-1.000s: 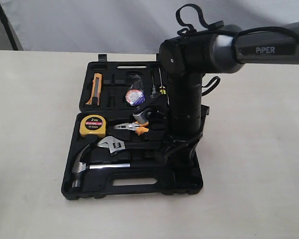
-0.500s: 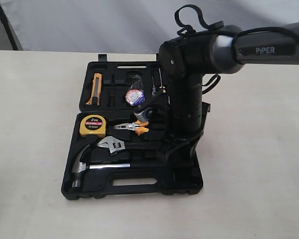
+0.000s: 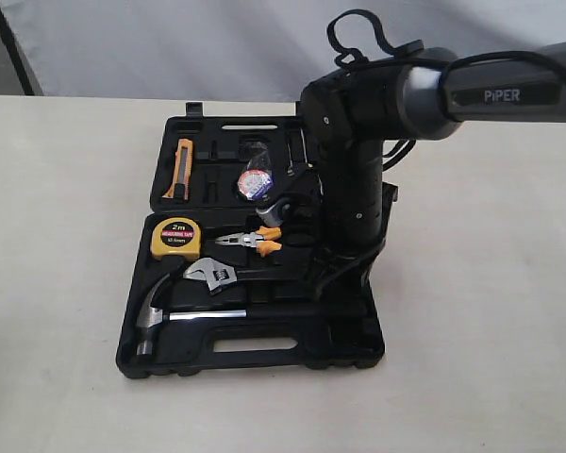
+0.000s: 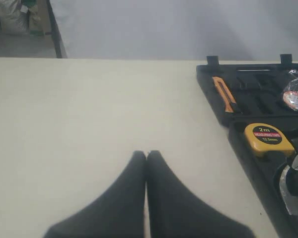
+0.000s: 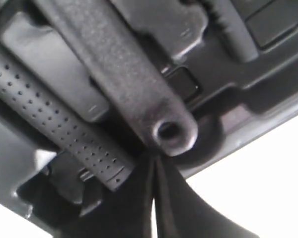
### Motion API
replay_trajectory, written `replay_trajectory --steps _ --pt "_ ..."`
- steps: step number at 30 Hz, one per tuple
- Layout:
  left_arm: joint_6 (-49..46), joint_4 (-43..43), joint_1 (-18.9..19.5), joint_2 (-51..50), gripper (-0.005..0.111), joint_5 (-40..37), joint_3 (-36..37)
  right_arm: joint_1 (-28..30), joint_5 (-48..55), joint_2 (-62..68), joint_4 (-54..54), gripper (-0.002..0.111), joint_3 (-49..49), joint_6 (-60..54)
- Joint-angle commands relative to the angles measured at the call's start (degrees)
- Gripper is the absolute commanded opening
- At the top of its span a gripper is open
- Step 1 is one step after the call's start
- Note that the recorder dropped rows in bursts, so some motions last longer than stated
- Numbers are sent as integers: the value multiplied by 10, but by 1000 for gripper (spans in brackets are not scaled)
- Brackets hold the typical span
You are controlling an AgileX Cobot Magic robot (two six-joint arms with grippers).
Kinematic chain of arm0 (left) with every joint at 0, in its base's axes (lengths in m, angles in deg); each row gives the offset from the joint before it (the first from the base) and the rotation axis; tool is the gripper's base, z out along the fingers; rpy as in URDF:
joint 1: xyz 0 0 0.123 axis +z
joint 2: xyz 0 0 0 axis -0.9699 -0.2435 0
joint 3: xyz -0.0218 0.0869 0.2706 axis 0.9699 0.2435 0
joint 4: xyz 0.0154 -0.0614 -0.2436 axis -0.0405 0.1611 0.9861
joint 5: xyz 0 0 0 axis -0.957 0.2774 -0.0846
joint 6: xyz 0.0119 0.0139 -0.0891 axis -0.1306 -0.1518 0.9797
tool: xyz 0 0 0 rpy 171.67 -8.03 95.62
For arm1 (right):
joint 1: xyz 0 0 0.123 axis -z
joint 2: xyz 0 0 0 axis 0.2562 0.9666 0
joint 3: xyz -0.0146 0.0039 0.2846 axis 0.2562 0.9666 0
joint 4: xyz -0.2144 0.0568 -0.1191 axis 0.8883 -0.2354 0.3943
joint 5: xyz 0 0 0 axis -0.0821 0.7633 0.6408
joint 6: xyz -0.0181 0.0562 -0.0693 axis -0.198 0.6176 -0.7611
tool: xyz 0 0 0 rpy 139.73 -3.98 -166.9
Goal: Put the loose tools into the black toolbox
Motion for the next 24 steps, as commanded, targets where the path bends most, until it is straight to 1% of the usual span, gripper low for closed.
replay_trajectory --steps 1,3,6,9,12,14,16,19,21,24 --pt "6 8 2 5 1 10 5 0 17 -17 -36 -1 -26 3" --pt "6 8 2 5 1 10 5 0 6 -35 -76 -1 -61 8" --pt "6 8 2 5 1 10 5 0 0 -39 -79 -1 -95 32" --pt "6 8 2 5 1 10 5 2 -12 -25 -82 -1 -85 34" --pt "6 8 2 5 1 10 5 2 -42 49 -97 -1 -64 34" --pt "6 8 2 5 1 10 5 2 -42 76 -98 -1 -71 40" --pt "6 8 2 5 1 10 5 -1 -39 72 -94 -1 -78 40" --pt "6 8 2 5 1 10 5 -1 -34 42 -90 -1 -117 42" --pt "6 8 2 5 1 10 5 -1 -37 28 -120 -1 -139 47" --pt "6 8 2 5 1 10 5 -1 -68 30 -207 -1 -142 47"
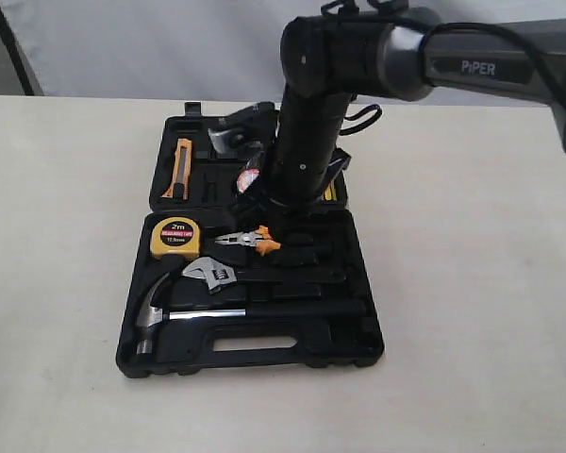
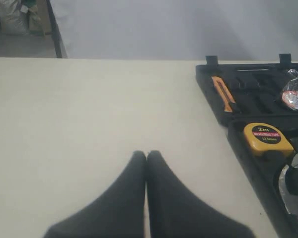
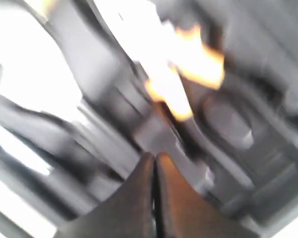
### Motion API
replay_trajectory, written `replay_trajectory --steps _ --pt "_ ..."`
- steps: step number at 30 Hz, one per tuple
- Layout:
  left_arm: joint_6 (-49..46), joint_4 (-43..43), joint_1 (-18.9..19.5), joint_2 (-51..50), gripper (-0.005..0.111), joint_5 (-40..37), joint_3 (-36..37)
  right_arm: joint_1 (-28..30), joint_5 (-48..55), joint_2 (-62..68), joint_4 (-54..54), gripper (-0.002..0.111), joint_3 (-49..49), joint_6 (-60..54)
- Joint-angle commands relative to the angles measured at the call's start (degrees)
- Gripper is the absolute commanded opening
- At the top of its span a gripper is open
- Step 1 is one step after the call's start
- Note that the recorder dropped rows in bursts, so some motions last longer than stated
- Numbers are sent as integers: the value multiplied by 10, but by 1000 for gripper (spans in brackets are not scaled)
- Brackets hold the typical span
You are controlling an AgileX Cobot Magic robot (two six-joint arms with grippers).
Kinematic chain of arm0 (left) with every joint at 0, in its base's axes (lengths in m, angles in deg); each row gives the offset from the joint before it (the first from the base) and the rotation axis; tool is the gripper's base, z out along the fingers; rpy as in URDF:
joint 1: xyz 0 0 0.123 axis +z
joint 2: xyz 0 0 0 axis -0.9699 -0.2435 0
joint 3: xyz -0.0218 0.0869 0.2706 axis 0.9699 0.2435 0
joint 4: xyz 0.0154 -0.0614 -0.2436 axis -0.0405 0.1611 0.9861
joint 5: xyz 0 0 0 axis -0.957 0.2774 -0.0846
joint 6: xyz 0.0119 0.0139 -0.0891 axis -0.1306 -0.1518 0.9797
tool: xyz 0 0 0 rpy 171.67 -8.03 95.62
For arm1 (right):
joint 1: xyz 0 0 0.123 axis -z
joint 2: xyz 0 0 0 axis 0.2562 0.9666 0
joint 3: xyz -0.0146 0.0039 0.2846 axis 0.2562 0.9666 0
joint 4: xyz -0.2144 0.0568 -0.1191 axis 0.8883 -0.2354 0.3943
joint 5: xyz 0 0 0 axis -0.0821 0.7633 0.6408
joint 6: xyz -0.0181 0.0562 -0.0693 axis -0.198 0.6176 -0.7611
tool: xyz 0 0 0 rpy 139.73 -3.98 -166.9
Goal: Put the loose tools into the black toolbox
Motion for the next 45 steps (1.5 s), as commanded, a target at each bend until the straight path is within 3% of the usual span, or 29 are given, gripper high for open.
replay_trajectory --steps 1,12,17,19,22,25,31,37,45 --pt "6 8 2 5 1 10 5 -2 -34 3 -94 -1 -7 2" --pt "6 8 2 5 1 10 5 -27 -51 63 -99 -1 -8 13" --pt "6 8 2 5 1 10 5 -11 -32 9 -85 -1 -20 34" --pt "6 8 2 5 1 10 5 12 -3 -26 -30 -1 -16 81" --pt "6 8 2 5 1 10 5 70 53 -73 71 -1 34 171" --pt "6 8 2 5 1 10 5 107 5 -118 78 -1 168 198" --pt "6 8 2 5 1 10 5 108 -92 -136 45 -1 348 226" --pt "6 8 2 5 1 10 5 92 -115 -136 -53 -1 368 163" --pt "6 8 2 5 1 10 5 74 -115 -136 -46 -1 368 166"
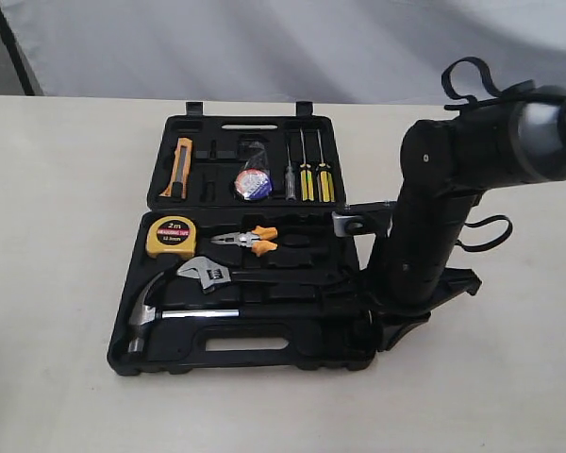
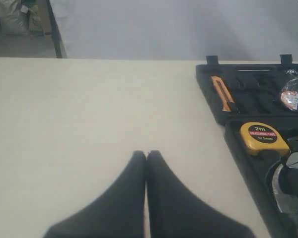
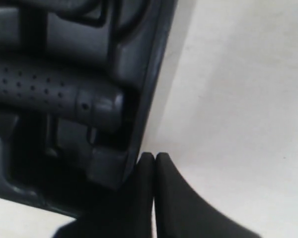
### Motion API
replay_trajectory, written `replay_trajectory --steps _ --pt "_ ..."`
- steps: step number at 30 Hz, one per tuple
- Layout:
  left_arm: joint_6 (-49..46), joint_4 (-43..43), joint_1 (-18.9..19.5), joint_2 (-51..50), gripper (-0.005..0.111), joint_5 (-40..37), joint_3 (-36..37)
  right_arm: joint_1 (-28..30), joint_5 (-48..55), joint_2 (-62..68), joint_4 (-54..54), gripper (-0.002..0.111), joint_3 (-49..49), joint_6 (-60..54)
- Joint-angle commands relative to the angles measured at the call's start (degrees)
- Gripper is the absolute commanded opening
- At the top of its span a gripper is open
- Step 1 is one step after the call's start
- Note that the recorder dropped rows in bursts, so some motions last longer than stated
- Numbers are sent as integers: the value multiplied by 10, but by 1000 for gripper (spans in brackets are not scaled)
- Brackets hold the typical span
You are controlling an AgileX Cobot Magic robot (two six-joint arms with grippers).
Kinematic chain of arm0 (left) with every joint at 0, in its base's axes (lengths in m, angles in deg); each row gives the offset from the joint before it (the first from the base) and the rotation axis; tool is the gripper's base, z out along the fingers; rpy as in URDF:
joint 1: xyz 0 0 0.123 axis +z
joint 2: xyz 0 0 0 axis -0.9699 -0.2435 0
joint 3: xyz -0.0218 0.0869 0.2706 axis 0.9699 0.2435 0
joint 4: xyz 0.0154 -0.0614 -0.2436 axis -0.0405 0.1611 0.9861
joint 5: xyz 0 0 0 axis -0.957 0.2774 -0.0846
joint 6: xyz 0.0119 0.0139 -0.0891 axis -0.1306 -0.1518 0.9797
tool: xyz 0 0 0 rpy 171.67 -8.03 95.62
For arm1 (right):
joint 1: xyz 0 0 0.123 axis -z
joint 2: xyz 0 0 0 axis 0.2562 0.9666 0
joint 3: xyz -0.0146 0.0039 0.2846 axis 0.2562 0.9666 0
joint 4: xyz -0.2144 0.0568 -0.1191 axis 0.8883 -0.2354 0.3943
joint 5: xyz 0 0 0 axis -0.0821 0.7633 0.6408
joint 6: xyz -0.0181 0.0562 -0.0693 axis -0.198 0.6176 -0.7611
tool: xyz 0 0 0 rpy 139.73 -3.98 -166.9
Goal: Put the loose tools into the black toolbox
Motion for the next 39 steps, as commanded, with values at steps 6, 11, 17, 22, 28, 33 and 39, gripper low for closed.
replay_trajectory --steps 6,11,17,22,28,33,39 --pt "6 8 2 5 1 10 5 20 -7 -52 -7 -1 3 -1" --pt "6 8 2 5 1 10 5 42 10 -86 1 -1 4 -1" --pt "6 8 2 5 1 10 5 23 -45 -84 6 -1 37 26" --pt "6 8 2 5 1 10 5 16 -88 -84 -19 -1 68 43" --pt "6 8 2 5 1 10 5 -15 -105 -80 -25 -1 78 42" --pt "6 8 2 5 1 10 5 -9 -108 -87 -13 -1 77 52" --pt "6 8 2 5 1 10 5 6 -107 -96 2 -1 81 69"
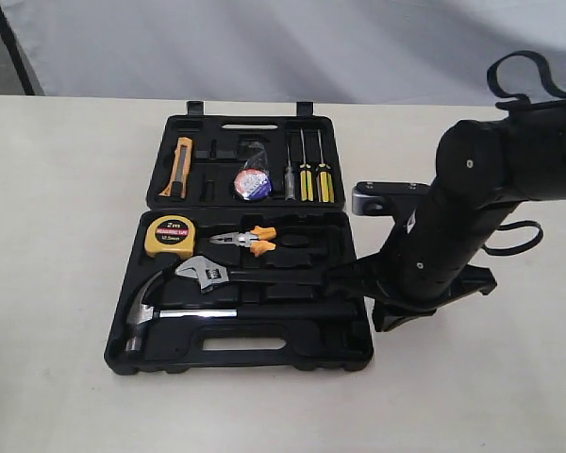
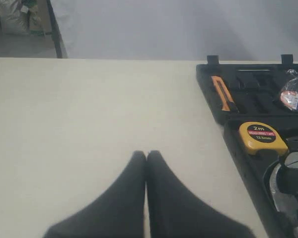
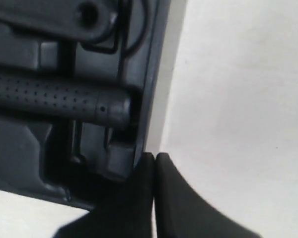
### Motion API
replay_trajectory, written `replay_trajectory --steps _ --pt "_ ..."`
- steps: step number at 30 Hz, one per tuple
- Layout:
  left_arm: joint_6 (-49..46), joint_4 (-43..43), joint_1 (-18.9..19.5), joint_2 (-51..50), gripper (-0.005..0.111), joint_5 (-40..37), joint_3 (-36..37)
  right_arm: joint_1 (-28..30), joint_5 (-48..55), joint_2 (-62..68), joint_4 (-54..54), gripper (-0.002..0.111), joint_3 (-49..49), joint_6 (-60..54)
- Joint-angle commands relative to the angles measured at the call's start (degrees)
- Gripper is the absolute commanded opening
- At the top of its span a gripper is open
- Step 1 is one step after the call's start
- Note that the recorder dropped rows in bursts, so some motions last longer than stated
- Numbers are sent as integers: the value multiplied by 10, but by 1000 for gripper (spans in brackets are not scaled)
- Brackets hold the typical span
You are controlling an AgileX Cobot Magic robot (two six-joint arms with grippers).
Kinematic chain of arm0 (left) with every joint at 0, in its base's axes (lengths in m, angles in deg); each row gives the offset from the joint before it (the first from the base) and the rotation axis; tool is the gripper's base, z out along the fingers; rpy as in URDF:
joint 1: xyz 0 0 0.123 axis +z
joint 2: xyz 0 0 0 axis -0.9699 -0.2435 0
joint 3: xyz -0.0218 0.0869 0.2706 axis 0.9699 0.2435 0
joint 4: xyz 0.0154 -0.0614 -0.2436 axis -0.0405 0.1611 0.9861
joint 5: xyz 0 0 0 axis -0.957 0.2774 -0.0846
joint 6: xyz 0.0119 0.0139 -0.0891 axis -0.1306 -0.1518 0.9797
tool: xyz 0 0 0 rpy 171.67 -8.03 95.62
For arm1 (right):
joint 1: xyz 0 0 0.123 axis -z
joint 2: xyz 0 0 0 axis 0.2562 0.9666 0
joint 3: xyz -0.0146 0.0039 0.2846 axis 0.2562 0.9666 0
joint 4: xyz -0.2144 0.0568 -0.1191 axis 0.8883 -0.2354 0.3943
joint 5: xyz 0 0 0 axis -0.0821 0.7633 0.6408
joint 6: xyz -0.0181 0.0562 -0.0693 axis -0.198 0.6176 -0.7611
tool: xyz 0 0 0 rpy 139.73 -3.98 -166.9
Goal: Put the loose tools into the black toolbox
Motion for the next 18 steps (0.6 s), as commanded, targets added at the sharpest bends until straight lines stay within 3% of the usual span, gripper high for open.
replay_trajectory --steps 1,11,18 --pt "6 8 2 5 1 10 5 8 -14 -3 10 -1 9 11" --pt "6 8 2 5 1 10 5 -39 -42 35 -33 -1 22 2" --pt "6 8 2 5 1 10 5 -17 -23 6 -19 -1 22 2"
